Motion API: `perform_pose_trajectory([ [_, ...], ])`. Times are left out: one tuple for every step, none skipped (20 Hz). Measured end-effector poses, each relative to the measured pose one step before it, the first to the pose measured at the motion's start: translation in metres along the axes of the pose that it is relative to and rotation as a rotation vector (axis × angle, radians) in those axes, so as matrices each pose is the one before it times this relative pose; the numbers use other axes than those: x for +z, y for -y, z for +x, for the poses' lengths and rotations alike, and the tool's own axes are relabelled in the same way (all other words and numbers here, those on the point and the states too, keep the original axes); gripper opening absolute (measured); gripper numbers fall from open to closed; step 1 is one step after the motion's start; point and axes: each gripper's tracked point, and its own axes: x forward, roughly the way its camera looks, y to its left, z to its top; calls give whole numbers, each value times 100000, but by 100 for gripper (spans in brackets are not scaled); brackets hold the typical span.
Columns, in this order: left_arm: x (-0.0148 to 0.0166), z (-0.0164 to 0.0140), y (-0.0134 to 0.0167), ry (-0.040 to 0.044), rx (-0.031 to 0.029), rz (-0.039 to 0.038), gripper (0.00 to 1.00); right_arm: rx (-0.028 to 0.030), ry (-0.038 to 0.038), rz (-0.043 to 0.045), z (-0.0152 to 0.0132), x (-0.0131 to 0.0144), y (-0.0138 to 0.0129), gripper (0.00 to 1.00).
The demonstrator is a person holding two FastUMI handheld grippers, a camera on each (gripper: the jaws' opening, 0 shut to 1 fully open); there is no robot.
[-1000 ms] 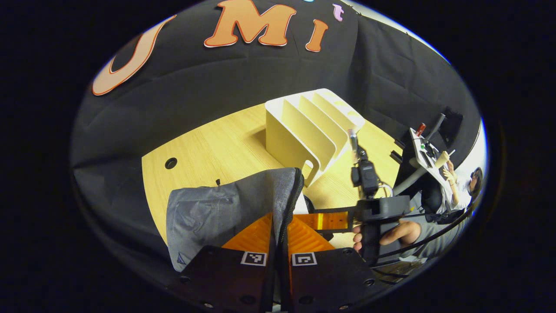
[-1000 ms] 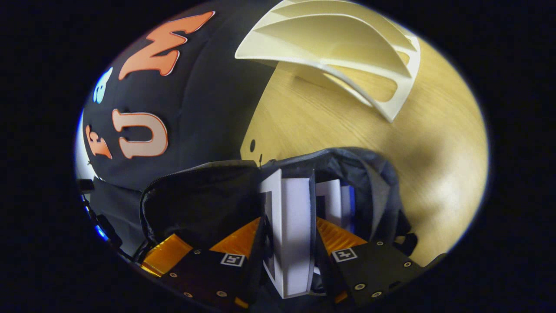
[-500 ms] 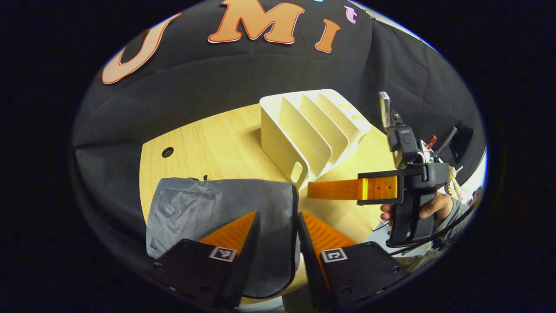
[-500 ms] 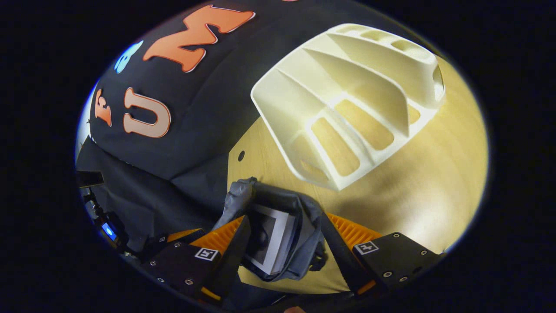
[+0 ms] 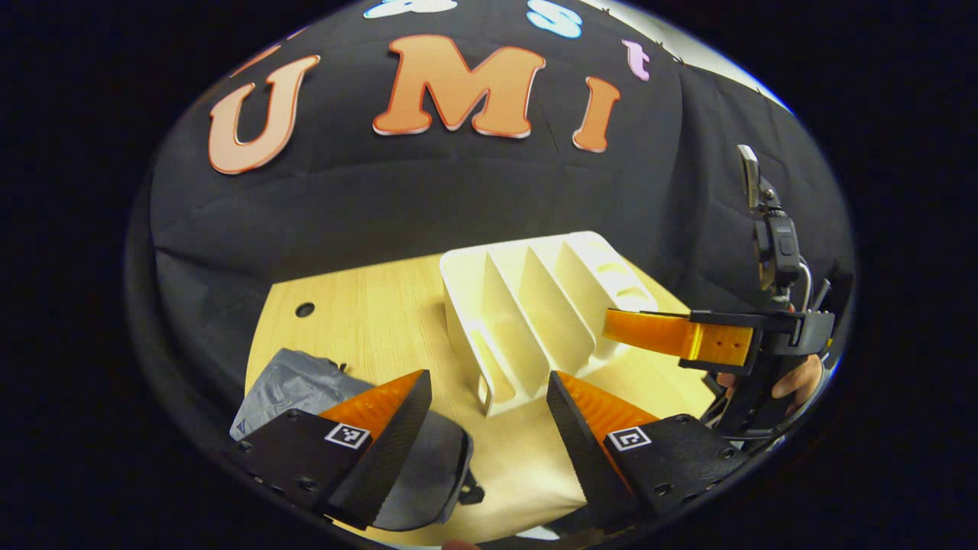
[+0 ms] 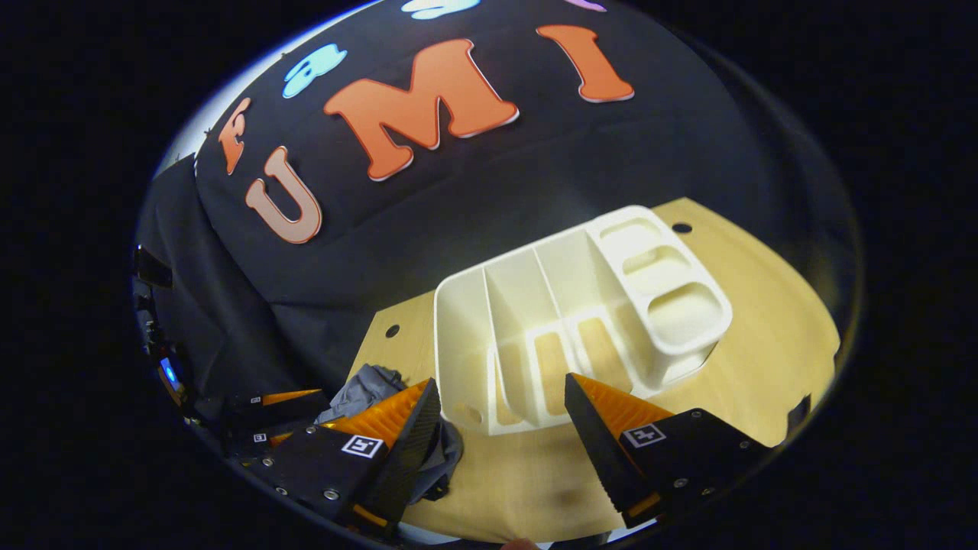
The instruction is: Open the schoolbag, grab two books from the bookshelf and put them into the schoolbag.
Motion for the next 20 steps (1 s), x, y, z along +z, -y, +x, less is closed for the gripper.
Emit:
perform_pose_trajectory([
  [1476, -121, 752, 4333, 2417, -943, 98, -485, 3755, -3786, -692, 1764, 423, 98],
  [940, -84, 704, 4288, 2558, -362, 98, -260, 3565, -3738, -632, 1747, 454, 98],
  [1127, -51, 655, 3805, 2414, -39, 98, -207, 3601, -3596, -640, 1494, 380, 98],
  [1103, -249, 324, 4681, 2936, -542, 98, -268, 2880, -3432, -653, 1429, 623, 97],
  [954, -224, 483, 3271, 1636, -822, 98, 130, 3024, -2845, -663, 1433, 470, 98],
  [1296, -320, 562, 2906, 1631, -1513, 97, 61, 2450, -2593, -494, 1227, 352, 98],
  [1036, -181, 276, 3017, 1320, -1545, 97, 10, 2787, -1701, -541, 905, 319, 98],
  [1164, -635, 447, 3227, 1699, -1480, 97, 10, 2491, -1799, -412, 948, 388, 97],
  [1027, -488, 111, 3792, 2306, -814, 97, -562, 2658, -1680, -275, 996, 416, 97],
  [326, -875, -81, 3497, 2335, -564, 97, 79, 2224, -1729, -283, 759, 218, 97],
  [946, -734, -196, 4294, 2163, -285, 97, -354, 2259, -1681, -274, 562, 183, 97],
  [821, -521, -30, 3753, 1541, -547, 97, 315, 2234, -1722, -248, 617, 35, 97],
  [1053, -374, 35, 4423, 1501, -641, 97, 28, 2058, -1447, -122, 546, 65, 97],
  [1316, 50, 343, 4664, 1347, -455, 97, -271, 2736, -1366, -178, 559, 136, 97],
  [1209, -3, 60, 4327, 1463, -626, 96, -363, 2372, -1305, -211, 445, 98, 97],
  [823, 29, 27, 3014, 665, -405, 96, -105, 2814, -1156, -23, 724, -73, 97],
  [501, 2, -33, 1227, 260, -182, 96, -73, 1424, -1402, -2, 540, -249, 97],
  [58, -115, -304, 1849, 148, 10, 96, 12, 1259, -1293, 93, 327, -325, 97],
  [302, 12, -364, 969, 818, 262, 96, 423, 1495, -1060, -29, 415, -446, 97],
  [482, 224, -15, 2068, 62, -28, 96, 63, 2058, -863, 124, 499, -235, 97],
])
